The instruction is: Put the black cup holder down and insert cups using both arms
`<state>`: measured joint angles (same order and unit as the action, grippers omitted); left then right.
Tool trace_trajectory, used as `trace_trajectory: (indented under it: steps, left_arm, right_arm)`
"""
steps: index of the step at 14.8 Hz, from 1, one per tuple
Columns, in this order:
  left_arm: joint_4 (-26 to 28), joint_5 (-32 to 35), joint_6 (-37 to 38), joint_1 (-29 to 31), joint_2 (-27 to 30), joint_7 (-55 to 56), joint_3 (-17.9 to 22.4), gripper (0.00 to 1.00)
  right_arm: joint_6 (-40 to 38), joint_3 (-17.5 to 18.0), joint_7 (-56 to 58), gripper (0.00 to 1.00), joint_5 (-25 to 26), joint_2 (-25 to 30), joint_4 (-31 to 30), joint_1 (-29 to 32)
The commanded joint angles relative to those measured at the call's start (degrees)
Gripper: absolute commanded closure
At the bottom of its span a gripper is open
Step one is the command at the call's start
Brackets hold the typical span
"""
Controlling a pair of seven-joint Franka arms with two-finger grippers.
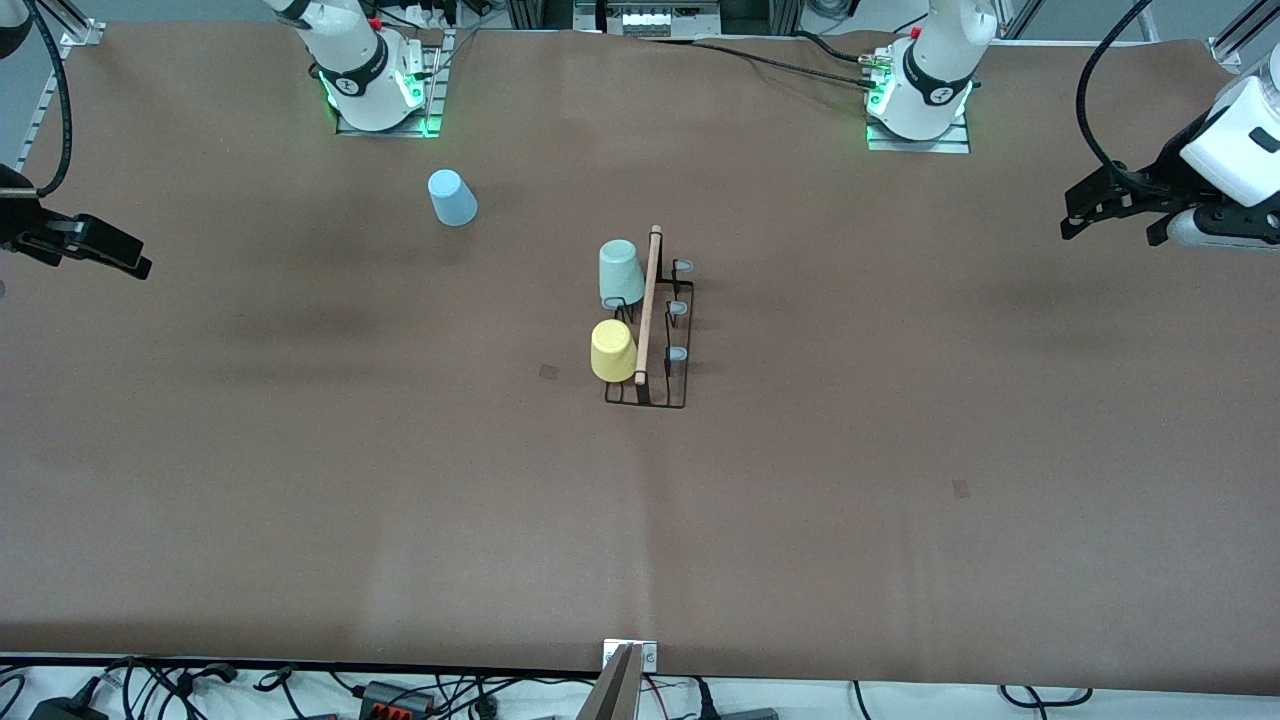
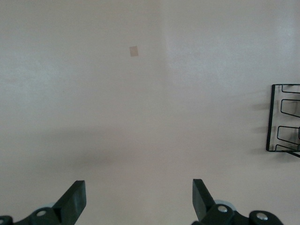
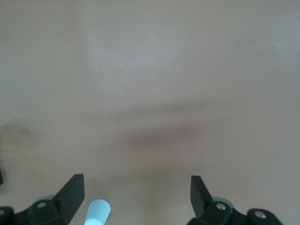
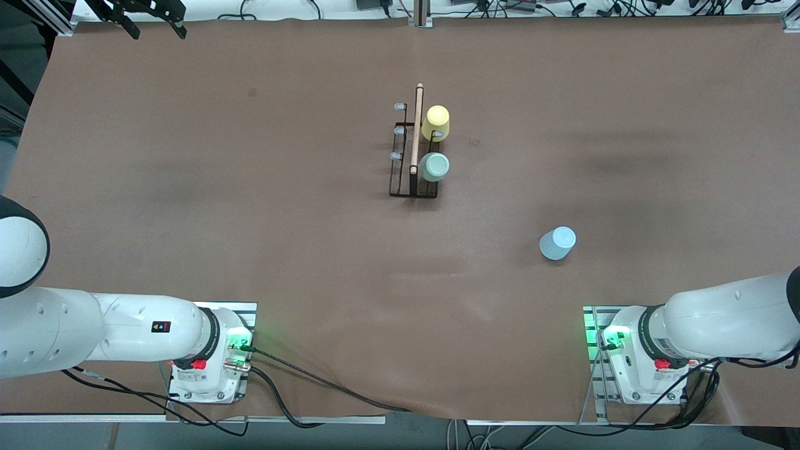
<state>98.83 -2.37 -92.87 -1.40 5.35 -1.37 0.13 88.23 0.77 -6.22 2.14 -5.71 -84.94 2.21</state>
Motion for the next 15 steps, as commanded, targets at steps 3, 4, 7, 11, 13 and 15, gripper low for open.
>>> trace_trajectory:
  steps: [3, 4, 7, 11, 13, 15]
  left_arm:
    - [-2.06, -1.41, 1.46, 0.26, -1.04, -0.3, 0.05, 0.0]
    - [-2.06, -1.41, 1.46, 0.17, -1.04, -0.3, 0.05, 0.0]
    - [-2.06, -1.41, 1.46, 0.17, -1.04, -0.3, 0.05, 0.0]
    - [-2.06, -1.41, 1.46, 0.17, -1.04, -0.3, 0.05, 0.0]
    - [-2.06, -1.41, 1.46, 0.17, -1.04, -0.3, 0.05, 0.0]
    - [-2.06, -1.41, 1.46, 0.17, -1.04, -0.3, 0.05, 0.0]
  right_arm:
    - [0.1, -0.06, -0.72, 0.0, 0.06, 0.44, -0.31, -0.37]
    - [0.1, -0.15, -0.63, 0.0, 0.06, 0.44, -0.31, -0.37]
    - [0.45, -0.15, 1.3, 0.0, 0.15, 0.44, -0.23, -0.37]
    - [0.45, -0.06, 1.22, 0.0, 0.06, 0.09, -0.05, -0.37]
    - [0.46, -0.06, 1.3, 0.0, -0.03, -0.17, -0.05, -0.19]
    - [0.45, -0.15, 1.3, 0.0, -0.03, -0.18, -0.05, -0.11]
